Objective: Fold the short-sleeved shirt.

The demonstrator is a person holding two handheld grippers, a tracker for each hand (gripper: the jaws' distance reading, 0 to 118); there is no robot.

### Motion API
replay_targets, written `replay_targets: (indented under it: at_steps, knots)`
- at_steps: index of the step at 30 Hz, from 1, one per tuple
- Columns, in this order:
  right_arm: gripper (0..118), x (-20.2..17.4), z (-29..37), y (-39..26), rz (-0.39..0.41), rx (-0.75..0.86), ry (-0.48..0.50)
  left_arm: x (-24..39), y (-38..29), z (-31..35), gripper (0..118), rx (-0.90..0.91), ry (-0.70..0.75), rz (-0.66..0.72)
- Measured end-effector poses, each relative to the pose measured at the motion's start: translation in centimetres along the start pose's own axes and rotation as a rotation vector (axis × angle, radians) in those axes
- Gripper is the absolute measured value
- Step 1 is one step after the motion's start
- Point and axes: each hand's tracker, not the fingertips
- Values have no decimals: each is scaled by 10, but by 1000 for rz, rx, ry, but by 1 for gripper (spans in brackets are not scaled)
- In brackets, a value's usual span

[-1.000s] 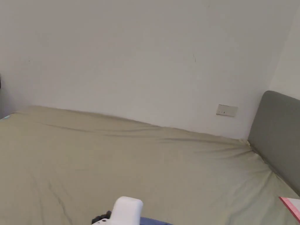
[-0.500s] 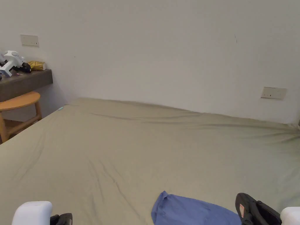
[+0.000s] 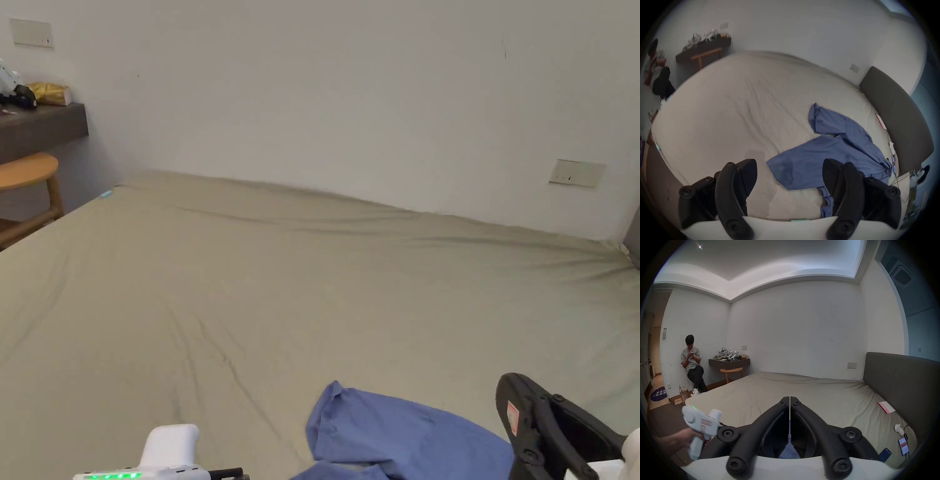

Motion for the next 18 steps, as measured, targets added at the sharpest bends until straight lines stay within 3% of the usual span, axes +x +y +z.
replay_targets:
  at_steps: [8, 12, 13, 14, 15, 17, 18]
  knots:
    - [2, -5, -7, -3, 38, -28, 8, -9, -6, -107, 85, -235, 48, 49]
    - [2, 1, -6, -7, 27, -58, 1, 0, -12, -112, 84, -166, 88, 39]
    - [2, 3, -7, -8, 28, -67, -6, 4, -12, -108, 71, -163, 118, 12]
    - [2, 5, -8, -9, 24, -73, -12, 6, -12, -105, 27, -143, 152, -12]
    - [2, 9, -9, -9, 19, -79, -14, 3, -12, -103, 1, -135, 98, 12]
    - [2, 24, -13, -6, 27, -66, 33, 3, -12, -98, 1, -163, 24, 108]
    - [2, 35, -18, -4, 34, -41, 45, 8, -12, -94, 1, -165, 16, 68]
